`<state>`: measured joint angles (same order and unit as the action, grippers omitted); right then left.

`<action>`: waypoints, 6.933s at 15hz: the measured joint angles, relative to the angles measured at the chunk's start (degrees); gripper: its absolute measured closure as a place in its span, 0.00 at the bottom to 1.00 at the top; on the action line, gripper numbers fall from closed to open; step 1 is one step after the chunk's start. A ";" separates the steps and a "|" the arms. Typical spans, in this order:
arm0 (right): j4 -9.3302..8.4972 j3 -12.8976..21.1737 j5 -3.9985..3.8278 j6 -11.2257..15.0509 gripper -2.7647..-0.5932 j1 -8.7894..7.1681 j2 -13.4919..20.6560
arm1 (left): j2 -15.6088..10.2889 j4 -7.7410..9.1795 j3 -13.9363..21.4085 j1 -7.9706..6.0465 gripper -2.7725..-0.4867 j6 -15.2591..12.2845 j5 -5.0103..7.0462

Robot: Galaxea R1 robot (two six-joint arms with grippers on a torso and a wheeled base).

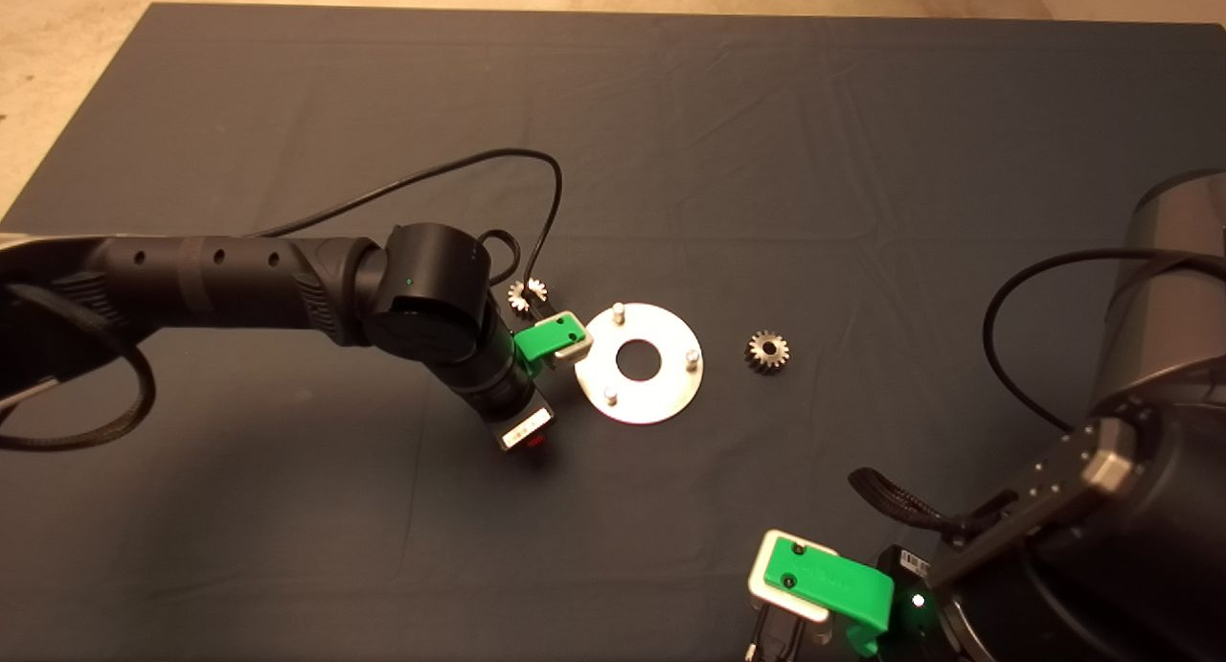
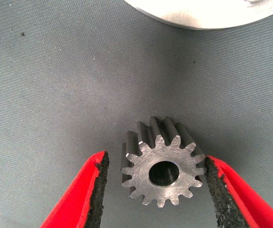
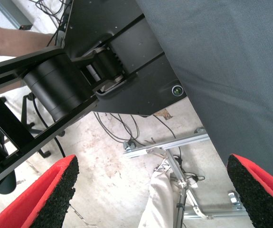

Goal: Install three planetary gears onto the carrier pins

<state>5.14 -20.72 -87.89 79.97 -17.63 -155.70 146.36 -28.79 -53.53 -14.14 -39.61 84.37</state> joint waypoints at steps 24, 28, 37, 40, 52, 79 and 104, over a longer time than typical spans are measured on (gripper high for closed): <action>0.00 0.00 0.00 -0.01 0.20 0.00 0.02 | -0.16 0.00 0.01 0.01 0.83 -0.59 -1.41; 0.00 0.00 0.00 -0.01 0.20 0.00 0.02 | -0.17 0.00 0.01 0.01 0.85 -0.61 -1.40; 0.00 0.00 0.00 -0.01 0.20 0.00 0.03 | 0.00 0.22 2.01 -0.46 0.86 -1.13 2.91; 0.00 0.00 0.02 -0.01 0.20 0.00 0.02 | 0.02 0.46 3.44 -2.82 0.86 -2.12 2.93; 0.00 -0.02 0.02 -0.03 0.20 0.00 0.12 | 4.47 4.32 4.56 -8.42 0.87 -4.55 2.93; 0.00 -0.02 0.02 -0.14 0.20 -0.03 0.12 | 11.53 4.80 -0.65 -9.20 0.87 -5.75 -1.27; 0.00 -0.02 0.00 -0.17 0.20 -0.17 0.14 | 12.32 4.77 -3.91 -6.17 0.88 -2.67 -3.84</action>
<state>5.14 -20.75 -87.89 79.80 -17.80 -155.56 158.68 -24.03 -57.44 -20.31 -42.28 80.53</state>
